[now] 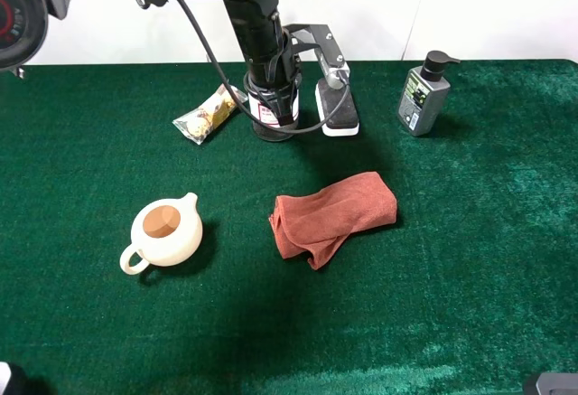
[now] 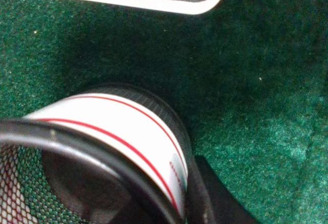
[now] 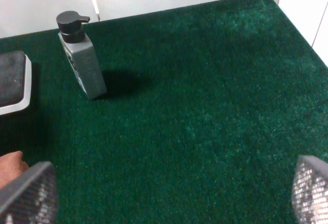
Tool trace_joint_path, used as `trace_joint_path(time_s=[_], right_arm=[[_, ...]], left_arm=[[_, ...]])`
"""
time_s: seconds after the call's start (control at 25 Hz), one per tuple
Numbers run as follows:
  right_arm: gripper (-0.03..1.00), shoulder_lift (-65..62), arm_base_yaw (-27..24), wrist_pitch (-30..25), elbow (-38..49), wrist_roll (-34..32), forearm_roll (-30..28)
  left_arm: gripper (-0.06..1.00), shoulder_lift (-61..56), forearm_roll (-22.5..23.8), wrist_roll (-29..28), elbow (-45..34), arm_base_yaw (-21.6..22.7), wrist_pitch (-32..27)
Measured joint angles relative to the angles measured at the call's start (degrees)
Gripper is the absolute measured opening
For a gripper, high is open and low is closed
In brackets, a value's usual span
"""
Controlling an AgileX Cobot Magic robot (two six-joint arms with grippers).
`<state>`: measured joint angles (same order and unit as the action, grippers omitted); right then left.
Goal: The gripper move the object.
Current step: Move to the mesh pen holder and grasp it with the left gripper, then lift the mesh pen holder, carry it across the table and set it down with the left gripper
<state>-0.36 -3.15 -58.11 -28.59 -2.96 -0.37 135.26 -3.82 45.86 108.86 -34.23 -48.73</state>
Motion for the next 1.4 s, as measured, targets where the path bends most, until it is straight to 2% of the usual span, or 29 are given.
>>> trace_joint_path(time_s=[0.52,1.0,1.4], right_arm=[[0.70,0.0,0.0,0.0,0.0,0.0,0.0],[0.70,0.0,0.0,0.0,0.0,0.0,0.0],[0.70,0.0,0.0,0.0,0.0,0.0,0.0]], left_arm=[[0.08,-2.2,1.1,-0.1,0.1,0.0,-1.6],[0.08,-2.7,1.1,-4.7,10.1,-0.1,-12.3],[0.08,-3.5,1.3,-8.0,12.7,-4.5,-15.4]])
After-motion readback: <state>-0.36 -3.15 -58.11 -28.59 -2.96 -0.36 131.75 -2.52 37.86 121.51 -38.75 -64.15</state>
